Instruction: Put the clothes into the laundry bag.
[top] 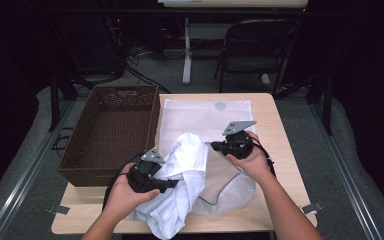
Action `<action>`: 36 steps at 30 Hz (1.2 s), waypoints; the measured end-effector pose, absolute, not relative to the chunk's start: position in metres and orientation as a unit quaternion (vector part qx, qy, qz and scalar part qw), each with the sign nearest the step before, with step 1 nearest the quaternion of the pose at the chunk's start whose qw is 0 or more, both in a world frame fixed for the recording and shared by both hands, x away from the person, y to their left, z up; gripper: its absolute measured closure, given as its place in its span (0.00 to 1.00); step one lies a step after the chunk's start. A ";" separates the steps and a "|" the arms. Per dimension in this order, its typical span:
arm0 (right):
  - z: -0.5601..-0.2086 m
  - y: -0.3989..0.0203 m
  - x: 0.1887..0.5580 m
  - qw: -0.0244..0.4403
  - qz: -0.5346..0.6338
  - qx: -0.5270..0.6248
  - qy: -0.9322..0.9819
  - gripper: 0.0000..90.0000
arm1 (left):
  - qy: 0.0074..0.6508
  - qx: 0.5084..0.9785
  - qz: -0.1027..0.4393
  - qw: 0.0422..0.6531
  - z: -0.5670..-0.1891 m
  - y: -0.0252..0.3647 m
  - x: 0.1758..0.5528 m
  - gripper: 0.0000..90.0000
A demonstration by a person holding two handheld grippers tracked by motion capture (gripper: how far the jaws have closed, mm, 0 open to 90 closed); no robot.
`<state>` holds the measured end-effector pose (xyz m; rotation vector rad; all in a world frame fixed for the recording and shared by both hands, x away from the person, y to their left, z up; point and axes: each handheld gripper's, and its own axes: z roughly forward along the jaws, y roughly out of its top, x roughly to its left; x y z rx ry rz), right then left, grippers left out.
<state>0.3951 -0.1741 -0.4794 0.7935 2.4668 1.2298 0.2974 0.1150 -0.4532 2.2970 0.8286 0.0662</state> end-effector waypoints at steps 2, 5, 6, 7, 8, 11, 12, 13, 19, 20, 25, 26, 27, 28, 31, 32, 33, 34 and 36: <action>-0.479 -0.175 0.395 0.136 0.426 0.274 0.852 0.99 | 0.314 0.886 0.019 0.342 -0.457 0.112 0.296 0.67; -0.478 -0.175 0.395 0.137 0.427 0.274 0.851 0.99 | 0.309 0.889 0.016 0.338 -0.463 0.106 0.295 0.67; -0.478 -0.175 0.394 0.138 0.428 0.273 0.851 0.99 | 0.308 0.889 0.015 0.338 -0.465 0.105 0.295 0.67; -0.478 -0.175 0.394 0.137 0.429 0.274 0.850 0.99 | 0.308 0.888 0.014 0.340 -0.466 0.103 0.295 0.67; -0.477 -0.175 0.394 0.138 0.429 0.274 0.849 0.99 | 0.306 0.889 0.013 0.340 -0.468 0.102 0.295 0.67; -0.476 -0.175 0.393 0.141 0.431 0.272 0.849 0.99 | 0.306 0.889 0.007 0.340 -0.472 0.096 0.295 0.67; -0.476 -0.175 0.393 0.141 0.431 0.272 0.849 0.99 | 0.305 0.891 0.010 0.337 -0.474 0.094 0.295 0.67; -0.476 -0.176 0.393 0.141 0.431 0.272 0.848 0.99 | 0.300 0.894 0.011 0.332 -0.474 0.092 0.296 0.67; -0.473 -0.178 0.390 0.149 0.434 0.272 0.846 0.99 | 0.298 0.897 0.007 0.325 -0.483 0.086 0.301 0.67; -0.472 -0.178 0.389 0.151 0.436 0.272 0.845 0.99 | 0.299 0.898 0.006 0.323 -0.485 0.085 0.301 0.67; -0.470 -0.180 0.388 0.155 0.439 0.269 0.843 0.99 | 0.304 0.897 0.005 0.321 -0.490 0.084 0.305 0.67; -0.469 -0.180 0.387 0.156 0.439 0.270 0.843 0.99 | 0.305 0.897 0.006 0.320 -0.490 0.084 0.306 0.67; -0.469 -0.180 0.387 0.156 0.440 0.269 0.842 0.99 | 0.306 0.897 0.006 0.319 -0.491 0.085 0.307 0.67; -0.468 -0.180 0.386 0.156 0.440 0.269 0.842 0.99 | 0.309 0.895 0.006 0.320 -0.492 0.085 0.307 0.67; -0.466 -0.180 0.383 0.158 0.442 0.266 0.842 0.99 | 0.315 0.893 0.006 0.321 -0.493 0.088 0.309 0.67; -0.465 -0.180 0.382 0.158 0.443 0.265 0.842 0.99 | 0.314 0.894 0.005 0.319 -0.493 0.089 0.309 0.67; -0.464 -0.181 0.381 0.157 0.444 0.264 0.842 0.99 | 0.317 0.892 0.005 0.321 -0.493 0.089 0.309 0.67; -0.463 -0.181 0.380 0.157 0.445 0.264 0.841 0.99 | 0.317 0.892 0.005 0.321 -0.493 0.089 0.309 0.67; -0.462 -0.180 0.379 0.158 0.447 0.263 0.841 0.99 | 0.313 0.894 0.004 0.320 -0.493 0.088 0.309 0.67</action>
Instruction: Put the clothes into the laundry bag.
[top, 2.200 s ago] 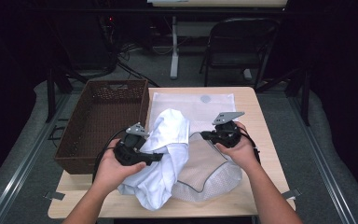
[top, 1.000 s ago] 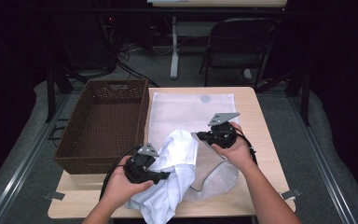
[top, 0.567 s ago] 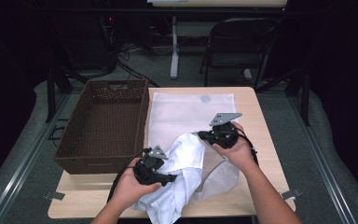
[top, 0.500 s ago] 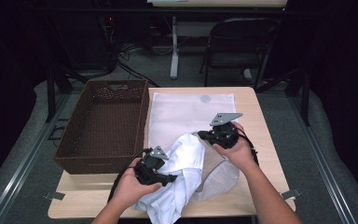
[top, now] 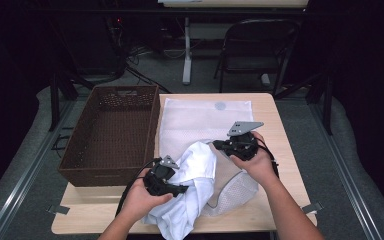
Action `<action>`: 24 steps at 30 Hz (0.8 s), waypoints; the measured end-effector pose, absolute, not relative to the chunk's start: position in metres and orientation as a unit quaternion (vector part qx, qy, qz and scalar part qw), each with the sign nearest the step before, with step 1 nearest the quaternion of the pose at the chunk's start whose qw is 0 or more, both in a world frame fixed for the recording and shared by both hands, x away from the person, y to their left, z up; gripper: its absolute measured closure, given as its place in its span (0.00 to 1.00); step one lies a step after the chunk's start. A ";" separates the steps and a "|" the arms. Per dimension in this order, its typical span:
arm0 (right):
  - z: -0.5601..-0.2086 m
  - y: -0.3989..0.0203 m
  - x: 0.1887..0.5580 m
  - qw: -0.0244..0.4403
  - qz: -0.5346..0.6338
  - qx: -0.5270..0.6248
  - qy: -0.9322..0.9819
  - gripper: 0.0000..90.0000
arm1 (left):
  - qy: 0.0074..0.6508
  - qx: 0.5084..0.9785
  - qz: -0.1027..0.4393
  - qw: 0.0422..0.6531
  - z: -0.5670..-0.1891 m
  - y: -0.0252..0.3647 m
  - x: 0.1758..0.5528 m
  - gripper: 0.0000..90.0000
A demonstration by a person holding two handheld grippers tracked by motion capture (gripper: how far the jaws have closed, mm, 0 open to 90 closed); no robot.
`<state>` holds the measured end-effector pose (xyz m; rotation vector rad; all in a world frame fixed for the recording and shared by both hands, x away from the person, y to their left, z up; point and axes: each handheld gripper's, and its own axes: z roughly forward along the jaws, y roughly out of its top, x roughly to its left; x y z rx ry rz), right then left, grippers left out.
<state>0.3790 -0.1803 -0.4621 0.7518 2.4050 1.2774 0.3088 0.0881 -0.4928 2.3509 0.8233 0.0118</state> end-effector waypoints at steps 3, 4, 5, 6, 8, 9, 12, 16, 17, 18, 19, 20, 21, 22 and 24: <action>-0.461 -0.180 0.379 0.158 0.449 0.265 0.839 0.99 | 0.305 0.898 0.002 0.317 -0.492 0.084 0.307 0.67; -0.462 -0.180 0.380 0.158 0.449 0.266 0.838 0.99 | 0.304 0.899 0.003 0.315 -0.492 0.083 0.307 0.67; -0.462 -0.181 0.380 0.158 0.449 0.266 0.838 0.99 | 0.303 0.900 0.001 0.314 -0.492 0.081 0.307 0.67; -0.462 -0.181 0.381 0.159 0.449 0.265 0.838 0.99 | 0.300 0.901 0.002 0.313 -0.492 0.080 0.307 0.67; -0.462 -0.180 0.381 0.159 0.450 0.266 0.837 0.99 | 0.295 0.904 0.004 0.310 -0.492 0.077 0.308 0.67; -0.461 -0.180 0.381 0.159 0.451 0.265 0.837 0.99 | 0.294 0.904 0.003 0.310 -0.492 0.075 0.307 0.67; -0.462 -0.179 0.381 0.159 0.450 0.264 0.838 0.99 | 0.287 0.906 0.003 0.311 -0.490 0.071 0.306 0.67; -0.462 -0.179 0.382 0.158 0.451 0.266 0.837 0.99 | 0.277 0.910 -0.001 0.308 -0.489 0.067 0.303 0.67; -0.462 -0.180 0.382 0.159 0.451 0.266 0.837 0.99 | 0.276 0.911 -0.003 0.307 -0.490 0.066 0.303 0.67; -0.462 -0.180 0.382 0.160 0.452 0.267 0.836 0.99 | 0.274 0.912 -0.004 0.305 -0.490 0.065 0.303 0.67; -0.462 -0.180 0.382 0.159 0.454 0.267 0.835 0.99 | 0.272 0.913 -0.005 0.303 -0.492 0.063 0.303 0.67; -0.461 -0.180 0.382 0.160 0.454 0.266 0.835 0.99 | 0.271 0.914 -0.005 0.301 -0.493 0.062 0.303 0.67; -0.461 -0.180 0.382 0.160 0.454 0.268 0.834 0.99 | 0.271 0.914 -0.008 0.301 -0.494 0.061 0.303 0.67; -0.461 -0.180 0.381 0.160 0.454 0.267 0.835 0.99 | 0.273 0.914 -0.008 0.299 -0.495 0.061 0.304 0.67; -0.461 -0.179 0.381 0.162 0.453 0.264 0.836 0.99 | 0.275 0.914 -0.008 0.297 -0.497 0.060 0.306 0.67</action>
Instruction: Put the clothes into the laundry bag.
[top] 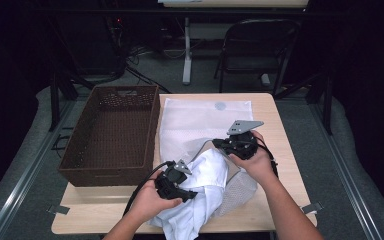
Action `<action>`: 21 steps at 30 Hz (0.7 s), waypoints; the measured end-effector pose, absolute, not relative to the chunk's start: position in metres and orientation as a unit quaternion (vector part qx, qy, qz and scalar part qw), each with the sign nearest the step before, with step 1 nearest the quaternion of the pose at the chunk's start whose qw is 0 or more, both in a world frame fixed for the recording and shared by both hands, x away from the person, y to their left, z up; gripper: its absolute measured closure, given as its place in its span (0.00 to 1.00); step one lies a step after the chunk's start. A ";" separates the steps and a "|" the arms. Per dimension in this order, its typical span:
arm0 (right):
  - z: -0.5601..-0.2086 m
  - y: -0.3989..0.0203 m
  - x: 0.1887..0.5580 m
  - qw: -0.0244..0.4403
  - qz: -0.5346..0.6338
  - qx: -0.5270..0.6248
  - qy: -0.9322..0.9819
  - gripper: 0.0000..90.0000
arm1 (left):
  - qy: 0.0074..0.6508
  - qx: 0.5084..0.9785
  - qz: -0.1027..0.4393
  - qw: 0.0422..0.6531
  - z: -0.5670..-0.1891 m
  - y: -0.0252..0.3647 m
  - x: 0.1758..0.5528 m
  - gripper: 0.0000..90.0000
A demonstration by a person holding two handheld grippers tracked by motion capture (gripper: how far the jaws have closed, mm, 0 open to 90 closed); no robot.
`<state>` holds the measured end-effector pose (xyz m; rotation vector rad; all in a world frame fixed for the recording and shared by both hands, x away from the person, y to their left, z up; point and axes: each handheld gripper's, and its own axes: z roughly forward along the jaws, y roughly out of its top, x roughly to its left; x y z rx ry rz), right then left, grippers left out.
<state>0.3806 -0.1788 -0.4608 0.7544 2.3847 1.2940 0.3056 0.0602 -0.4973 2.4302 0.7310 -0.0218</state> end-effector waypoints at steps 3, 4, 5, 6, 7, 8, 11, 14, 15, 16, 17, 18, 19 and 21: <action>-0.460 -0.178 0.380 0.163 0.454 0.263 0.835 0.99 | 0.277 0.914 -0.010 0.296 -0.500 0.060 0.309 0.67; -0.460 -0.179 0.379 0.163 0.455 0.263 0.835 0.99 | 0.279 0.913 -0.012 0.296 -0.501 0.060 0.309 0.67; -0.459 -0.179 0.379 0.164 0.455 0.262 0.835 0.99 | 0.280 0.913 -0.014 0.296 -0.502 0.060 0.310 0.67; -0.459 -0.179 0.379 0.164 0.455 0.262 0.835 0.99 | 0.282 0.912 -0.014 0.296 -0.503 0.060 0.311 0.67; -0.458 -0.179 0.378 0.165 0.456 0.262 0.835 0.99 | 0.282 0.913 -0.016 0.294 -0.504 0.060 0.312 0.67; -0.458 -0.179 0.378 0.165 0.456 0.261 0.835 0.99 | 0.284 0.912 -0.015 0.294 -0.505 0.060 0.312 0.67; -0.457 -0.179 0.376 0.166 0.457 0.260 0.834 0.99 | 0.286 0.913 -0.016 0.292 -0.508 0.060 0.315 0.67; -0.456 -0.178 0.374 0.168 0.455 0.256 0.836 0.99 | 0.291 0.910 -0.018 0.294 -0.510 0.060 0.316 0.67; -0.455 -0.178 0.373 0.168 0.455 0.255 0.836 0.99 | 0.293 0.909 -0.018 0.295 -0.510 0.061 0.316 0.67; -0.455 -0.177 0.372 0.169 0.455 0.253 0.837 0.99 | 0.296 0.908 -0.020 0.296 -0.511 0.061 0.317 0.67; -0.455 -0.177 0.370 0.170 0.454 0.251 0.838 0.99 | 0.297 0.908 -0.019 0.296 -0.512 0.061 0.317 0.67; -0.454 -0.176 0.368 0.170 0.454 0.250 0.838 0.99 | 0.301 0.906 -0.020 0.298 -0.513 0.061 0.317 0.67; -0.453 -0.175 0.367 0.171 0.454 0.246 0.839 0.99 | 0.303 0.905 -0.019 0.298 -0.514 0.061 0.318 0.67; -0.452 -0.174 0.363 0.170 0.456 0.243 0.839 0.99 | 0.303 0.906 -0.018 0.295 -0.517 0.062 0.319 0.67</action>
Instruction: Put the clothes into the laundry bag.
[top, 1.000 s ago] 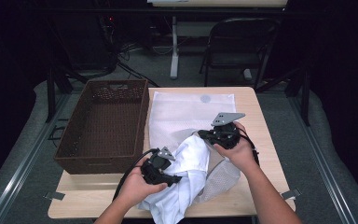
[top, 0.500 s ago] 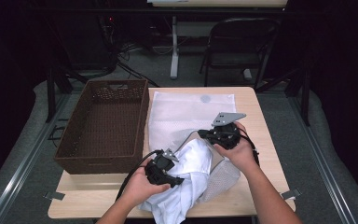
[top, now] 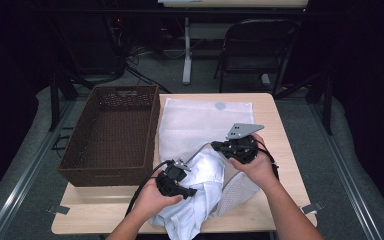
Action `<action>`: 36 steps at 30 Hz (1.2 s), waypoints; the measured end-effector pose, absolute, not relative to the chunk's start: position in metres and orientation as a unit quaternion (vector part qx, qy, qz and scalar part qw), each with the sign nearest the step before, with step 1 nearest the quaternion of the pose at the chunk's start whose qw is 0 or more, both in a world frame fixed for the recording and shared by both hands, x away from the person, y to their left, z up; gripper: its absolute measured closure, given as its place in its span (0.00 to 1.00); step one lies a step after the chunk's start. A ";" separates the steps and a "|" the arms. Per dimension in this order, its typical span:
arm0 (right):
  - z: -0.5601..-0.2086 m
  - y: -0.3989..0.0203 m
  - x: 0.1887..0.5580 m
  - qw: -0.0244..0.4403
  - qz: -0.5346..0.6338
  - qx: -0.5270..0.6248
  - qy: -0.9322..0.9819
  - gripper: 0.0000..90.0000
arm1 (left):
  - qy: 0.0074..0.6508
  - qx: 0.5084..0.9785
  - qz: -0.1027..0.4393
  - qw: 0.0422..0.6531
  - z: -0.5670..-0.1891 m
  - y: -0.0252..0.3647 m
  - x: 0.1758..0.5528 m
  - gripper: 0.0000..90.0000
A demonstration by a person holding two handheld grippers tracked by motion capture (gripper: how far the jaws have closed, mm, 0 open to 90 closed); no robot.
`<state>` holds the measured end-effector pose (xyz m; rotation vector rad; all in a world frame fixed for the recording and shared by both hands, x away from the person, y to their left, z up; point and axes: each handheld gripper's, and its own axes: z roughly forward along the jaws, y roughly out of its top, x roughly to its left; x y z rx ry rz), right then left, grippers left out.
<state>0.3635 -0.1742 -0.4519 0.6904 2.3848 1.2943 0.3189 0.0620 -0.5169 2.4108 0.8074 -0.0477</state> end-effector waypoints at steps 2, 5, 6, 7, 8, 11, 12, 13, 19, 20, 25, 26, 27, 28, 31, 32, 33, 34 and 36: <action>-0.450 -0.173 0.361 0.172 0.456 0.238 0.840 0.99 | 0.309 0.904 -0.019 0.294 -0.520 0.062 0.320 0.67; -0.451 -0.172 0.360 0.173 0.453 0.238 0.841 0.99 | 0.315 0.902 -0.022 0.295 -0.522 0.063 0.321 0.67; -0.451 -0.173 0.360 0.173 0.452 0.238 0.842 0.99 | 0.316 0.901 -0.022 0.296 -0.522 0.063 0.321 0.67; -0.452 -0.173 0.360 0.173 0.451 0.238 0.842 0.99 | 0.316 0.901 -0.021 0.295 -0.522 0.063 0.322 0.67; -0.452 -0.173 0.360 0.173 0.451 0.238 0.842 0.99 | 0.318 0.900 -0.022 0.296 -0.523 0.062 0.322 0.67; -0.451 -0.173 0.359 0.174 0.452 0.236 0.842 0.99 | 0.321 0.900 -0.024 0.295 -0.521 0.061 0.324 0.67; -0.451 -0.173 0.359 0.174 0.452 0.236 0.843 0.99 | 0.322 0.899 -0.022 0.296 -0.520 0.060 0.324 0.67; -0.451 -0.173 0.359 0.174 0.452 0.237 0.842 0.99 | 0.324 0.898 -0.023 0.298 -0.520 0.059 0.325 0.66; -0.451 -0.173 0.358 0.173 0.455 0.237 0.841 0.99 | 0.333 0.892 -0.029 0.304 -0.513 0.057 0.331 0.66; -0.451 -0.173 0.358 0.172 0.456 0.237 0.840 0.99 | 0.335 0.891 -0.029 0.307 -0.511 0.057 0.332 0.66; -0.450 -0.173 0.358 0.173 0.459 0.235 0.839 0.99 | 0.342 0.887 -0.026 0.309 -0.502 0.054 0.338 0.66; -0.450 -0.174 0.358 0.173 0.460 0.235 0.839 0.99 | 0.345 0.885 -0.024 0.311 -0.501 0.053 0.339 0.66; -0.449 -0.174 0.357 0.172 0.461 0.235 0.838 0.99 | 0.345 0.887 -0.021 0.308 -0.500 0.053 0.340 0.66; -0.449 -0.174 0.357 0.172 0.462 0.236 0.838 0.99 | 0.347 0.885 -0.024 0.309 -0.499 0.052 0.341 0.66; -0.449 -0.175 0.357 0.173 0.463 0.234 0.837 0.99 | 0.350 0.884 -0.023 0.309 -0.496 0.051 0.344 0.66; -0.449 -0.175 0.357 0.173 0.464 0.234 0.837 0.99 | 0.350 0.884 -0.023 0.309 -0.495 0.051 0.345 0.65; -0.449 -0.175 0.357 0.172 0.465 0.235 0.836 0.99 | 0.352 0.882 -0.023 0.312 -0.495 0.051 0.346 0.65; -0.448 -0.175 0.357 0.172 0.465 0.234 0.836 0.99 | 0.352 0.883 -0.021 0.310 -0.494 0.051 0.347 0.65; -0.448 -0.175 0.357 0.170 0.466 0.234 0.836 0.99 | 0.359 0.880 -0.017 0.309 -0.495 0.051 0.349 0.65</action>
